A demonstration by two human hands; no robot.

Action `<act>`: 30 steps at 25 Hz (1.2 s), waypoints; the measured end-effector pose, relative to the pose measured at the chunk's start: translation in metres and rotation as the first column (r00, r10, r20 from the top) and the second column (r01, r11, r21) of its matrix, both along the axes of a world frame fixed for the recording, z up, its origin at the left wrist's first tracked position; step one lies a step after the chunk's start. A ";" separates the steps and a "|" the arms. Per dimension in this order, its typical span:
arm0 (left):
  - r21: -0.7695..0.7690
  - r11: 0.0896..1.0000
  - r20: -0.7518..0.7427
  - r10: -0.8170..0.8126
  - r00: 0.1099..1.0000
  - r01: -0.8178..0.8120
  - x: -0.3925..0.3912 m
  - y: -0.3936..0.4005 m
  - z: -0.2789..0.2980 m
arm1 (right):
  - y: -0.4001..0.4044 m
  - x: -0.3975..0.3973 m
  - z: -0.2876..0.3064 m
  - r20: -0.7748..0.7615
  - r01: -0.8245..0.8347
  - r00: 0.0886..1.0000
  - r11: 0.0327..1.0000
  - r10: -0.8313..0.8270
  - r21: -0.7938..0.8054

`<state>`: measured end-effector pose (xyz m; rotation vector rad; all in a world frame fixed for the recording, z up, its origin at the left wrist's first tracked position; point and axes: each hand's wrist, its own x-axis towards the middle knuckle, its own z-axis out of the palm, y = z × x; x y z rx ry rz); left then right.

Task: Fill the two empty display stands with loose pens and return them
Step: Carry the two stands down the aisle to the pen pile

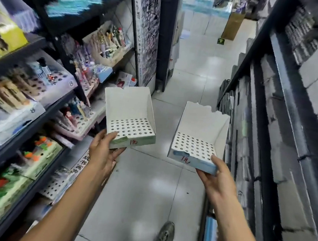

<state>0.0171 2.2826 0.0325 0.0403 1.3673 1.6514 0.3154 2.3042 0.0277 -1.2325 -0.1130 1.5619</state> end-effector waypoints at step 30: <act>-0.063 0.910 0.051 0.412 0.910 -0.409 -0.165 0.583 -0.044 | 0.717 -0.232 -0.009 -0.002 -0.521 0.851 0.844 0.525 -0.125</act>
